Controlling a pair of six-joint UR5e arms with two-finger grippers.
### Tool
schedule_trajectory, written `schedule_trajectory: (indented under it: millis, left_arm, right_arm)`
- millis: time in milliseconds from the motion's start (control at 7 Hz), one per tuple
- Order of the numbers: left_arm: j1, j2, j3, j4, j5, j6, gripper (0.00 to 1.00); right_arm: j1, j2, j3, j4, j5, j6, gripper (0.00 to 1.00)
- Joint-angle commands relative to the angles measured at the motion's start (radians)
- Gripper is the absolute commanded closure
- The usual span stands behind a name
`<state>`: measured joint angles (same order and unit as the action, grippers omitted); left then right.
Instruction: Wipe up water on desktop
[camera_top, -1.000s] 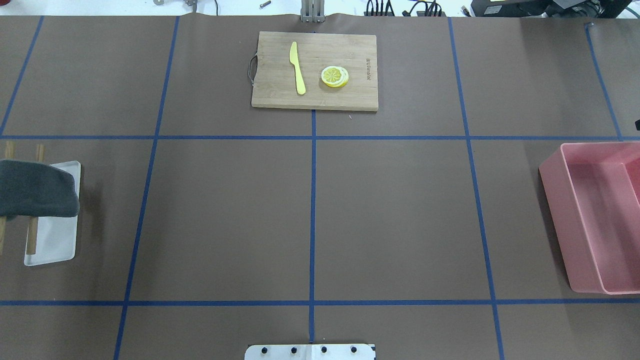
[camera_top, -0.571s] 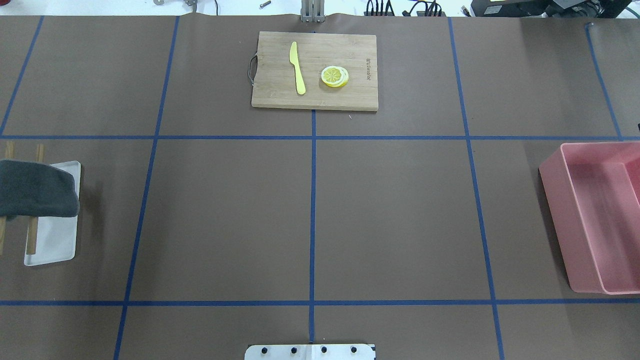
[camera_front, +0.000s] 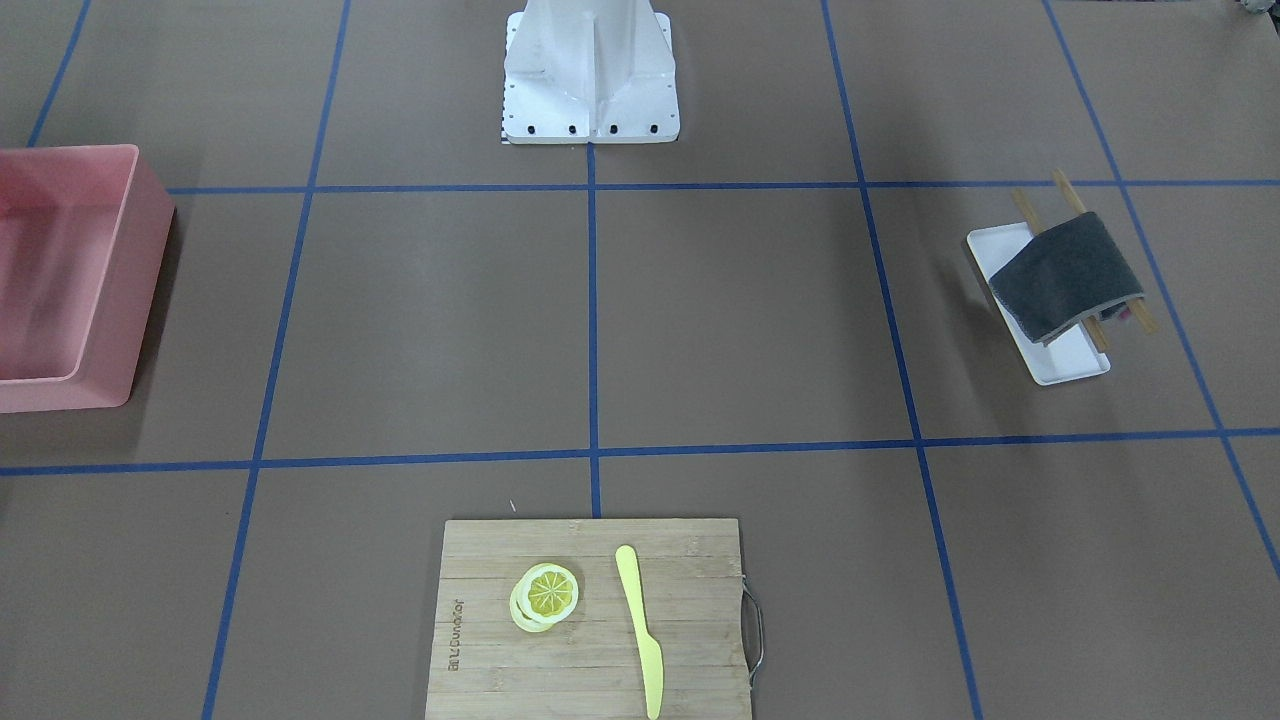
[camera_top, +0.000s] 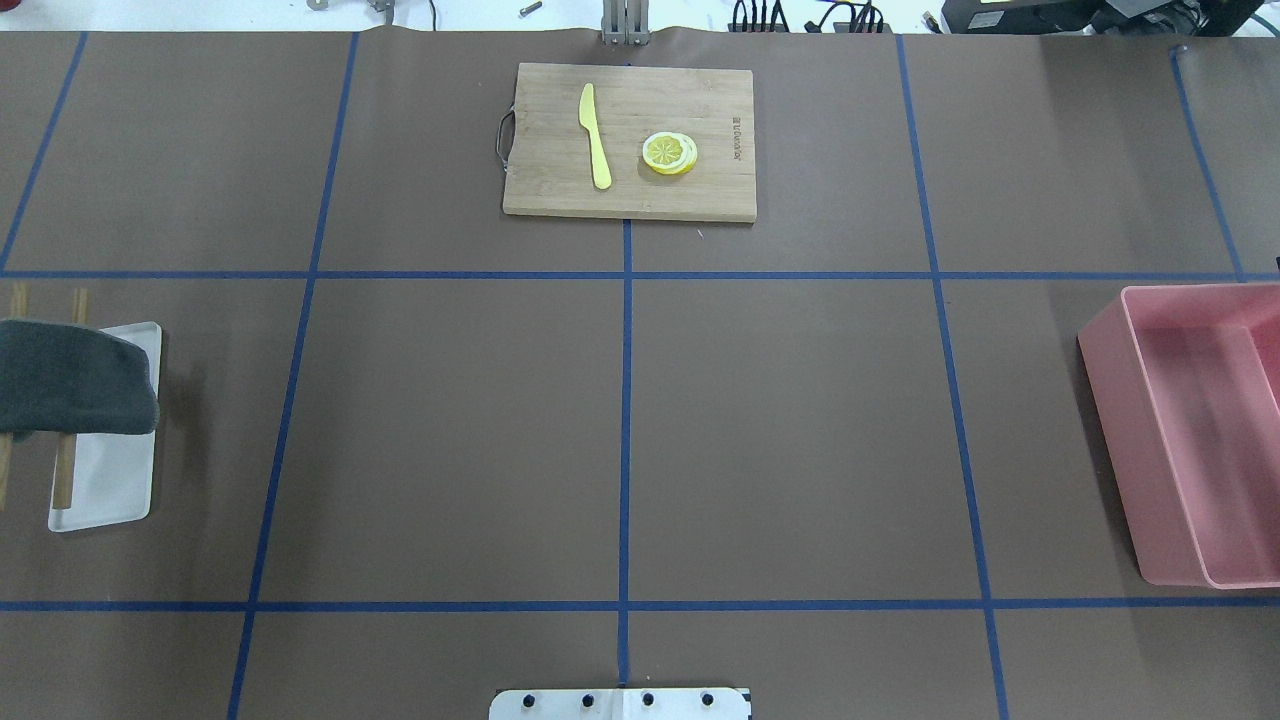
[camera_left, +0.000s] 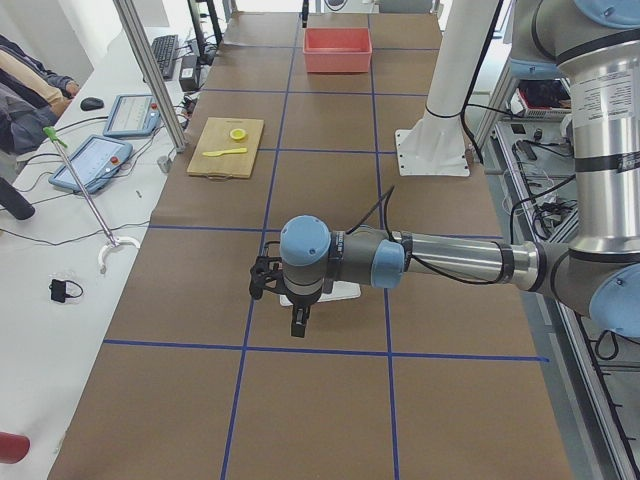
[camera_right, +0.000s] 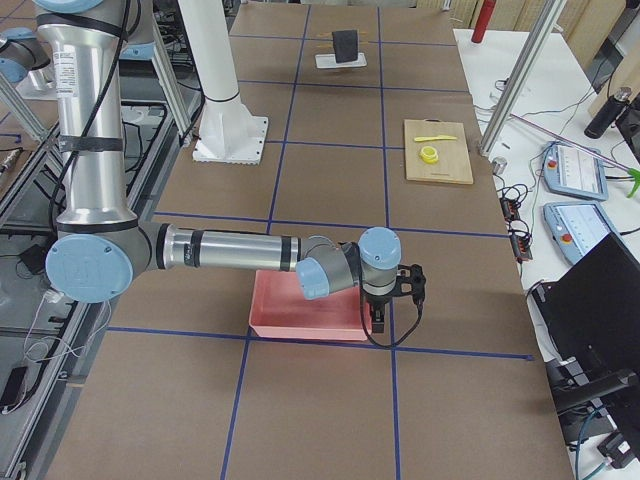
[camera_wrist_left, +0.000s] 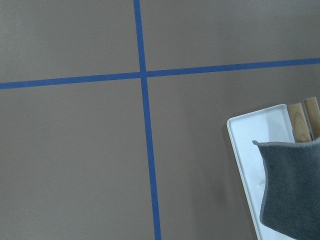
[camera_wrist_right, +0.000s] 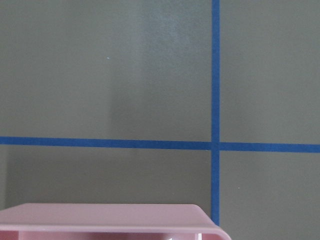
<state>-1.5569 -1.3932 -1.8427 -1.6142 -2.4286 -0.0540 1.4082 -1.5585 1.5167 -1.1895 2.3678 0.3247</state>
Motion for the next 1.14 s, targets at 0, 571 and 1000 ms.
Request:
schedule_trajectory:
  millis: [0, 571, 1000]
  left_arm:
    - [0.056, -0.003, -0.064, -0.021, -0.023, -0.259, 0.02]
    - [0.27, -0.003, -0.087, -0.168, -0.009, -0.609, 0.03]
    - [0.349, -0.073, -0.012, -0.17, -0.009, -0.691, 0.1]
  right_arm:
    - [-0.033, 0.034, 0.022, 0.002, 0.028, 0.008, 0.0]
    - [-0.133, 0.093, 0.048, 0.004, -0.034, 0.008, 0.0]
    - [-0.193, 0.129, 0.036, -0.011, -0.03, 0.01, 0.0]
